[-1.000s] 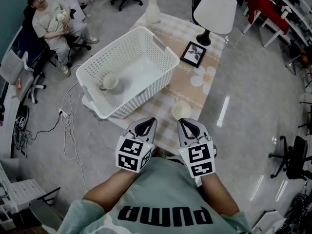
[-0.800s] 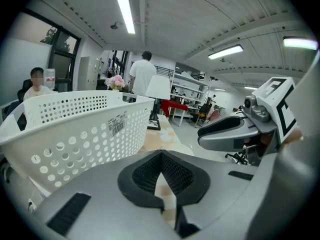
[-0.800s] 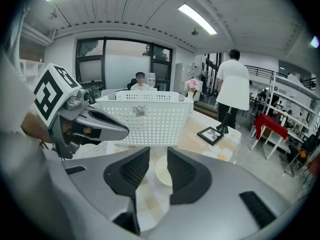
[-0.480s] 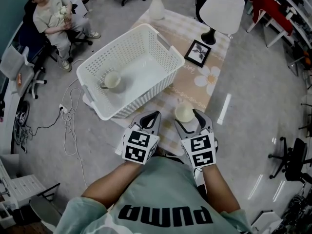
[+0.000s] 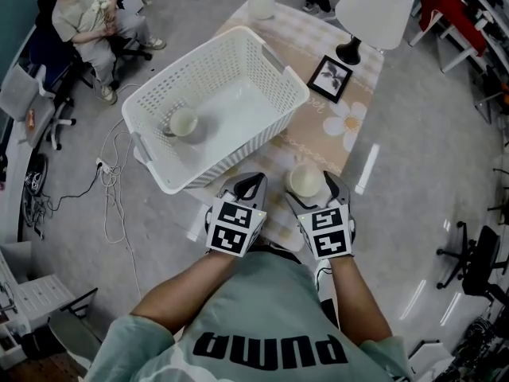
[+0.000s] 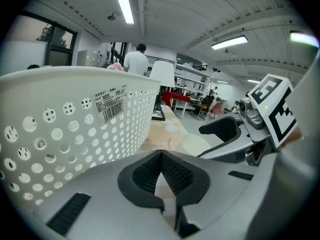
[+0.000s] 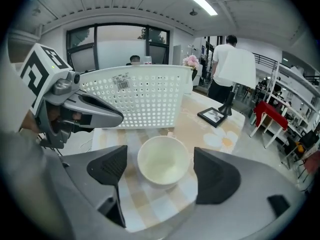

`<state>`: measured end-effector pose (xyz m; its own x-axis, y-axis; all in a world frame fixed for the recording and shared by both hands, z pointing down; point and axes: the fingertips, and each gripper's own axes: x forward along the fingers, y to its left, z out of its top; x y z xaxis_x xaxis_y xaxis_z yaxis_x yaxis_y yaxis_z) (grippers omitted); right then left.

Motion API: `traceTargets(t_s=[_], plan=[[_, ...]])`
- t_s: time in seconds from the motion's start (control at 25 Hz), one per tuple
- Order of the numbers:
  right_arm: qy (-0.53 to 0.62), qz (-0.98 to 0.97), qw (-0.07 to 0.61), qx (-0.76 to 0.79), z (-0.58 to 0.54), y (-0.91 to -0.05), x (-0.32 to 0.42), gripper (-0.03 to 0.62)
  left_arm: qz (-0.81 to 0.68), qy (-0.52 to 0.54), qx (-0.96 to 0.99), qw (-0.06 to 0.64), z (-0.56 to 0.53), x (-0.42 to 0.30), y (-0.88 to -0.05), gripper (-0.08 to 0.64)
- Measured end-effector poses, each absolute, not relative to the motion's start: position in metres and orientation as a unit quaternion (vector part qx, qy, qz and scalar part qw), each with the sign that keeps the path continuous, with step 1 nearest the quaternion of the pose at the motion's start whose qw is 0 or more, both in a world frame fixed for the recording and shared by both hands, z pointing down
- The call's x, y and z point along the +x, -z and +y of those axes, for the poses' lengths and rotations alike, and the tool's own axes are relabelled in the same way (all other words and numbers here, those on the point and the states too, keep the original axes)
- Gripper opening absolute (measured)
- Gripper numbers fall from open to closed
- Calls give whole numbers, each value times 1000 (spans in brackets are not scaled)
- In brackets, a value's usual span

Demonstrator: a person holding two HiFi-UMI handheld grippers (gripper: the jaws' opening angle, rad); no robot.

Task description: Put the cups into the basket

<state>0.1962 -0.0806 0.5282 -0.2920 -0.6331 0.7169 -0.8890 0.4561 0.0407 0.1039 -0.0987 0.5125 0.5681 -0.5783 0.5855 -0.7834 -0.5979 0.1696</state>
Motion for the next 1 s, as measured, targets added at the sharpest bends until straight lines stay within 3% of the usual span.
traceTargets(t_s=[1.0], plan=[[-193, -776, 354, 485, -95, -574, 197, 399, -404, -250, 849, 233, -101, 99, -533, 5]])
